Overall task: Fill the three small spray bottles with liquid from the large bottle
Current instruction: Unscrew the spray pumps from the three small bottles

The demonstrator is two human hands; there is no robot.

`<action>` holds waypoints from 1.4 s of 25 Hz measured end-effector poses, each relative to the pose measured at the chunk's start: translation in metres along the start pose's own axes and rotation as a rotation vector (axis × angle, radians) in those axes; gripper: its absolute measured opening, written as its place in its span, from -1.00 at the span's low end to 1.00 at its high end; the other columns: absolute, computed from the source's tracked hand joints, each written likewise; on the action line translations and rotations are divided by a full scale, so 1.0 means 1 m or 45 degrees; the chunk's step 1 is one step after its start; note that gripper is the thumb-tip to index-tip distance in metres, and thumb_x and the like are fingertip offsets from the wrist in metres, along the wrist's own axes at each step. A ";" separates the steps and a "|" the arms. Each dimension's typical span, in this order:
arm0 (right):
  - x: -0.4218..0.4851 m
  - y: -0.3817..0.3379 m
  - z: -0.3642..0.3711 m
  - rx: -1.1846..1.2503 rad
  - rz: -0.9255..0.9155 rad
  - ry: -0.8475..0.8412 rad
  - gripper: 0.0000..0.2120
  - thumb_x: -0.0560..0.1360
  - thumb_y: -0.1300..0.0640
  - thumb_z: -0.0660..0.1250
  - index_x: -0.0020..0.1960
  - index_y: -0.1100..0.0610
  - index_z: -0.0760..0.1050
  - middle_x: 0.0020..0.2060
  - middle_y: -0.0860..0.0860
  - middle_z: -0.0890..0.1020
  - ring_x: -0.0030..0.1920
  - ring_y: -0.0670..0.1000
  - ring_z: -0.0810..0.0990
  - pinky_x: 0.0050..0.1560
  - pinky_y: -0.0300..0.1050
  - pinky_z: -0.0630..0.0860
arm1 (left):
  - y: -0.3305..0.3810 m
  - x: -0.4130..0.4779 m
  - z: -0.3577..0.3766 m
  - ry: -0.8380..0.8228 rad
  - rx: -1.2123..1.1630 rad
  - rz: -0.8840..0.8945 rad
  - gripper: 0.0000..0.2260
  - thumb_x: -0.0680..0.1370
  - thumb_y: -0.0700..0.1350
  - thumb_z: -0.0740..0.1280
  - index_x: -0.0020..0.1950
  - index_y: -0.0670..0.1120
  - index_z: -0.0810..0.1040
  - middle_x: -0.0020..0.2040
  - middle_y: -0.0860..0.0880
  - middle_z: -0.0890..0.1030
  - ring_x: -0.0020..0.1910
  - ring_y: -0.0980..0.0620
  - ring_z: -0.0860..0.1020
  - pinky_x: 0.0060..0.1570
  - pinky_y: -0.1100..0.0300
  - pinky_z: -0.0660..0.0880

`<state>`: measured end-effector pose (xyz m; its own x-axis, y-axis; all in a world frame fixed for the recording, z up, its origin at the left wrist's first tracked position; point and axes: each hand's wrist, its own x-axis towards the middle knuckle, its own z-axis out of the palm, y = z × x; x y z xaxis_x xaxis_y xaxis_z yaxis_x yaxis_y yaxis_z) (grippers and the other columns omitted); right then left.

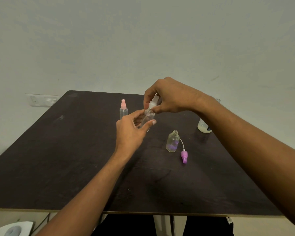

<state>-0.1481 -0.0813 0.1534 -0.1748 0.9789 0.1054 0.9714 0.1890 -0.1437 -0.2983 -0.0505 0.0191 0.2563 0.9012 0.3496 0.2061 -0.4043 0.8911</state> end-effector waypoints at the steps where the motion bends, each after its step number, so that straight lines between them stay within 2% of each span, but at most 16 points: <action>1: -0.001 0.000 -0.002 0.001 0.003 0.013 -0.84 0.50 0.13 0.55 0.05 -0.06 0.72 -0.03 -0.20 0.63 -0.19 -0.32 0.54 -0.14 -0.39 0.44 | 0.000 0.000 0.000 0.004 -0.003 -0.006 -0.54 0.45 0.02 0.59 0.33 -0.02 0.66 0.13 0.06 0.73 0.10 0.20 0.68 0.17 0.25 0.61; 4: -0.006 0.004 -0.011 0.038 0.025 0.064 -0.84 0.48 0.08 0.58 0.04 -0.07 0.71 -0.04 -0.18 0.67 -0.15 -0.25 0.59 -0.06 -0.22 0.56 | -0.003 0.000 0.000 0.004 -0.011 -0.017 -0.55 0.45 0.01 0.59 0.32 -0.01 0.67 0.14 0.05 0.73 0.11 0.16 0.68 0.20 0.14 0.63; 7: -0.011 0.009 -0.022 0.054 0.066 0.085 -0.83 0.47 0.04 0.59 0.04 -0.10 0.69 -0.03 -0.18 0.68 -0.06 -0.15 0.64 -0.01 -0.14 0.58 | -0.006 -0.001 -0.001 -0.006 -0.037 -0.008 -0.58 0.45 -0.01 0.60 0.30 -0.01 0.68 0.11 0.08 0.74 0.10 0.20 0.69 0.18 0.18 0.64; 13: -0.028 0.018 -0.039 0.099 0.117 0.135 -0.83 0.47 -0.04 0.58 0.05 -0.13 0.69 0.01 -0.15 0.70 -0.03 -0.12 0.65 0.08 -0.03 0.64 | -0.010 -0.001 -0.002 -0.007 -0.020 0.002 -0.63 0.45 0.00 0.60 0.24 0.05 0.70 0.05 0.15 0.74 0.05 0.27 0.68 0.14 0.27 0.63; 16: -0.043 0.026 -0.041 0.215 0.172 0.254 -0.82 0.47 -0.09 0.57 0.06 -0.14 0.69 0.03 -0.14 0.72 0.01 -0.12 0.68 0.14 0.00 0.65 | -0.013 -0.001 -0.005 0.007 -0.019 0.010 -0.65 0.44 0.00 0.62 0.20 0.06 0.71 -0.02 0.20 0.73 -0.01 0.33 0.67 0.10 0.33 0.62; 20: -0.070 0.031 -0.019 0.510 0.289 0.504 -0.84 0.49 -0.08 0.57 0.06 -0.13 0.73 -0.02 -0.15 0.75 -0.02 -0.18 0.72 0.11 -0.13 0.66 | -0.015 0.001 -0.009 0.017 -0.025 0.019 -0.64 0.43 0.00 0.62 0.21 0.03 0.71 0.00 0.17 0.74 -0.01 0.32 0.68 0.09 0.32 0.62; 23: -0.083 0.029 0.006 0.633 0.396 0.678 -0.82 0.47 -0.09 0.59 0.03 -0.08 0.74 -0.05 -0.16 0.76 -0.07 -0.11 0.75 0.07 -0.11 0.69 | -0.014 0.000 -0.009 0.014 -0.046 0.013 -0.64 0.44 -0.02 0.63 0.22 0.03 0.71 -0.01 0.19 0.73 -0.01 0.33 0.68 0.06 0.39 0.60; 26: -0.089 0.023 0.025 0.721 0.445 0.805 -0.85 0.44 -0.03 0.63 -0.04 -0.03 0.74 -0.17 -0.12 0.76 -0.19 -0.08 0.76 -0.07 -0.22 0.68 | -0.012 -0.001 -0.009 0.007 -0.062 0.017 -0.63 0.44 -0.03 0.63 0.22 0.03 0.70 -0.04 0.23 0.71 -0.02 0.35 0.68 0.01 0.46 0.56; 29: -0.090 0.021 0.035 0.688 0.473 0.851 -0.86 0.42 -0.02 0.64 -0.10 -0.03 0.73 -0.26 -0.13 0.74 -0.25 -0.15 0.72 -0.23 -0.43 0.52 | -0.010 -0.003 -0.009 0.007 -0.085 0.025 -0.63 0.44 -0.03 0.63 0.22 0.03 0.70 -0.01 0.20 0.73 -0.02 0.34 0.68 0.03 0.43 0.58; 35: -0.091 0.016 0.043 0.578 0.471 0.845 -0.85 0.43 -0.06 0.61 -0.08 -0.05 0.72 -0.27 -0.11 0.72 -0.21 -0.13 0.67 -0.19 -0.43 0.54 | -0.011 -0.005 -0.012 0.002 -0.048 0.044 -0.66 0.44 0.00 0.62 0.19 0.09 0.69 0.00 0.24 0.71 0.02 0.34 0.67 0.06 0.41 0.58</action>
<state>-0.1235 -0.1638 0.0989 0.4043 0.7634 0.5038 0.7651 0.0197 -0.6437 -0.3131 -0.0483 0.0111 0.2609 0.8872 0.3805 0.1617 -0.4288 0.8888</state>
